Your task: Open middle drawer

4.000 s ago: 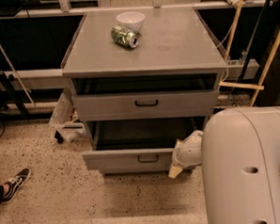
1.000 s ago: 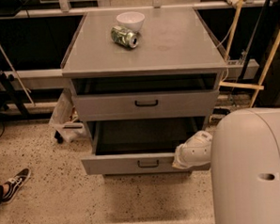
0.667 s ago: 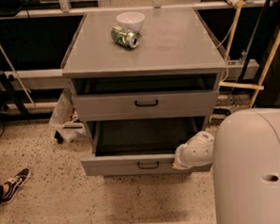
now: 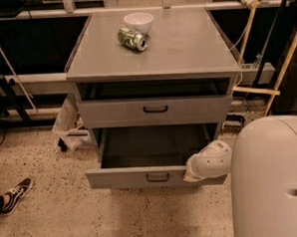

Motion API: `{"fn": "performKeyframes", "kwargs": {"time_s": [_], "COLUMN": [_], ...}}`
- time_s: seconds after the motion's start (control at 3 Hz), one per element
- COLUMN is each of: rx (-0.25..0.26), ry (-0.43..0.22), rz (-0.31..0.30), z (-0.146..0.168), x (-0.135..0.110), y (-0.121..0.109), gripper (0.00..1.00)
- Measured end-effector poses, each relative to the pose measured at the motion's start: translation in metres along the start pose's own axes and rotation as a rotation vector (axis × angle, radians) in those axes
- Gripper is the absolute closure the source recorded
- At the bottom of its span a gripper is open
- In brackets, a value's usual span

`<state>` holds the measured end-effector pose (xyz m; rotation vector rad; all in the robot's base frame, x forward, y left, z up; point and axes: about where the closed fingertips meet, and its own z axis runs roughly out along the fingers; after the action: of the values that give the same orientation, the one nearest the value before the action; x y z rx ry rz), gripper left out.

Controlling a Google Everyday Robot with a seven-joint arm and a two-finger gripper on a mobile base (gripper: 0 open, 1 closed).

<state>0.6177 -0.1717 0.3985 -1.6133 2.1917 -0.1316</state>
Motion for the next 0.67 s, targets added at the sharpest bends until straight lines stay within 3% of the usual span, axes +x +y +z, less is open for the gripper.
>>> {"fn": "performKeyframes", "kwargs": {"time_s": [0.67], "rx": [-0.003], "ry": [0.001], "rz": [-0.005], "z": [-0.0023], "x": [0.0044], "y": [0.0011], "gripper": [1.00]}}
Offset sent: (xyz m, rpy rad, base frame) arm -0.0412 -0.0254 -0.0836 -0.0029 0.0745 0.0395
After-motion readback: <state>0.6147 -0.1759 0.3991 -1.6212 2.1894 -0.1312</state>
